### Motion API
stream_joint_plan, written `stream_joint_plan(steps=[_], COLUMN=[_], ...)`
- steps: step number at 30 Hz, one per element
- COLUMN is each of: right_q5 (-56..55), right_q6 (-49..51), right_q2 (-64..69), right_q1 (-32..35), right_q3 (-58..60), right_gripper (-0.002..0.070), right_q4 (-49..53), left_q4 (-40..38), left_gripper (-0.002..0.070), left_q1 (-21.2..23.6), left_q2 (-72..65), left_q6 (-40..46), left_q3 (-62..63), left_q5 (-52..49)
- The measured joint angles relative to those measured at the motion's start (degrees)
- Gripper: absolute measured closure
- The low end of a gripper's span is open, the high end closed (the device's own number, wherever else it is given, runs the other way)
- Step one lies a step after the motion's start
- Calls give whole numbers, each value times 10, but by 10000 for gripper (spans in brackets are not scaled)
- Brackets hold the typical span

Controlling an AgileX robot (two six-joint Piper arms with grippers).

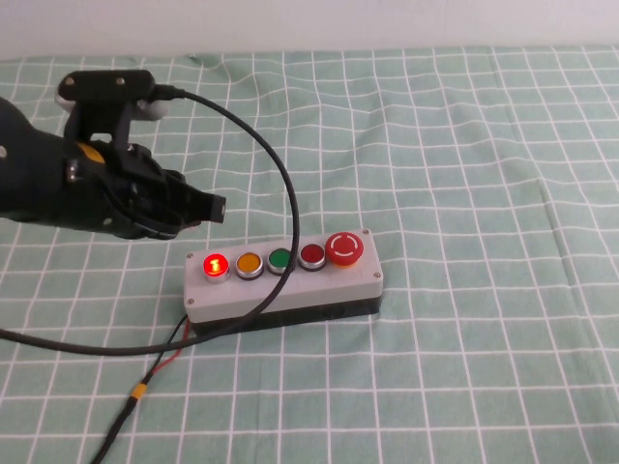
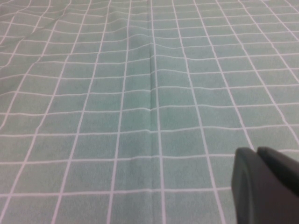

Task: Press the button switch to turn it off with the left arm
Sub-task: Press the button to turn off

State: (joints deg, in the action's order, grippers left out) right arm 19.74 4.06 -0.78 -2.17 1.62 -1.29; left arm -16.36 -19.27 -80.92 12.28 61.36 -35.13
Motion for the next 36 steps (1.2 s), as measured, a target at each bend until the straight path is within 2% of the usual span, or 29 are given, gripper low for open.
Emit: stream_joint_plan(steps=[13,36], right_q5=[0,0], right_q6=[0,0], right_q2=[0,0], right_q1=[0,0], right_q3=[0,0], right_gripper=[694,694], right_q4=[0,0], left_q4=[-22,-26], left_gripper=[677,677], left_q1=[0,0], left_q2=[-87,-118], left_q6=[1,1], left_q3=[0,-5], left_q5=[-3,19])
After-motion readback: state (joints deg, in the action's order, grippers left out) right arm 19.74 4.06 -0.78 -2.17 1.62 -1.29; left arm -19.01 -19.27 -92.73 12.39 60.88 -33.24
